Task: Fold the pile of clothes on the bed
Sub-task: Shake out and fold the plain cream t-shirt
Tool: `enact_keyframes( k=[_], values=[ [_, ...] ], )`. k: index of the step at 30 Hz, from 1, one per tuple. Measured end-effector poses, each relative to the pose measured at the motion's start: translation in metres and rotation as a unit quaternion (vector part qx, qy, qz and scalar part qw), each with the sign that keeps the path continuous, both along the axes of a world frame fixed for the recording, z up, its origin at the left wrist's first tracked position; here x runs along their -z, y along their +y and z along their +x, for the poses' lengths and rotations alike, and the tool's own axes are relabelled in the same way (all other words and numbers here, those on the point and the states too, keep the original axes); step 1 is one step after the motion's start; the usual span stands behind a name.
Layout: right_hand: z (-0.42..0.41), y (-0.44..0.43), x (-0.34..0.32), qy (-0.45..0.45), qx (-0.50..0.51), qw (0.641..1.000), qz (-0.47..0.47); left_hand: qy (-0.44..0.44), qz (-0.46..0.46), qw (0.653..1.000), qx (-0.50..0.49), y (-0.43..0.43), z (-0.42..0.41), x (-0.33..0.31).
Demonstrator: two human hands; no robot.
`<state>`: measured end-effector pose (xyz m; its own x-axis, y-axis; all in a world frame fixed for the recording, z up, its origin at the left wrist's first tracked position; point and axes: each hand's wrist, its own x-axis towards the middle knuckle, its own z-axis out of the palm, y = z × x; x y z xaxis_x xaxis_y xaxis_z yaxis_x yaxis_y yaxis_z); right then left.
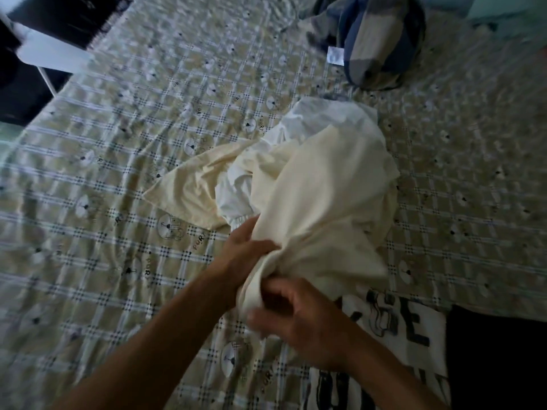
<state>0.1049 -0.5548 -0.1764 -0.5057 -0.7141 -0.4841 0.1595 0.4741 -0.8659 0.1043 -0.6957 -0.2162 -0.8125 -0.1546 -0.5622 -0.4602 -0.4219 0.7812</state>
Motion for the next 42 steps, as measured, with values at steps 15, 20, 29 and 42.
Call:
enact_keyframes(
  k=[15, 20, 29, 42],
  values=[
    [0.042, 0.007, -0.142, -0.321, 0.44, 0.832, -0.102, 0.196, -0.308, 0.865, 0.344, -0.006, 0.139, -0.226],
    [0.052, -0.017, -0.224, -0.068, 0.43, 0.9, -0.038, 0.047, -0.194, 0.971, 0.132, -0.027, 0.174, -0.266],
    [0.162, 0.0, -0.363, 0.133, 0.006, 0.989, -0.057, 0.07, 0.067, 0.994, -0.045, -0.017, 0.157, -0.37],
    [0.045, 0.103, -0.45, 0.475, 0.134, 0.862, -0.113, 0.313, -0.297, 0.902, 0.01, -0.008, 0.146, -0.521]
  ],
)
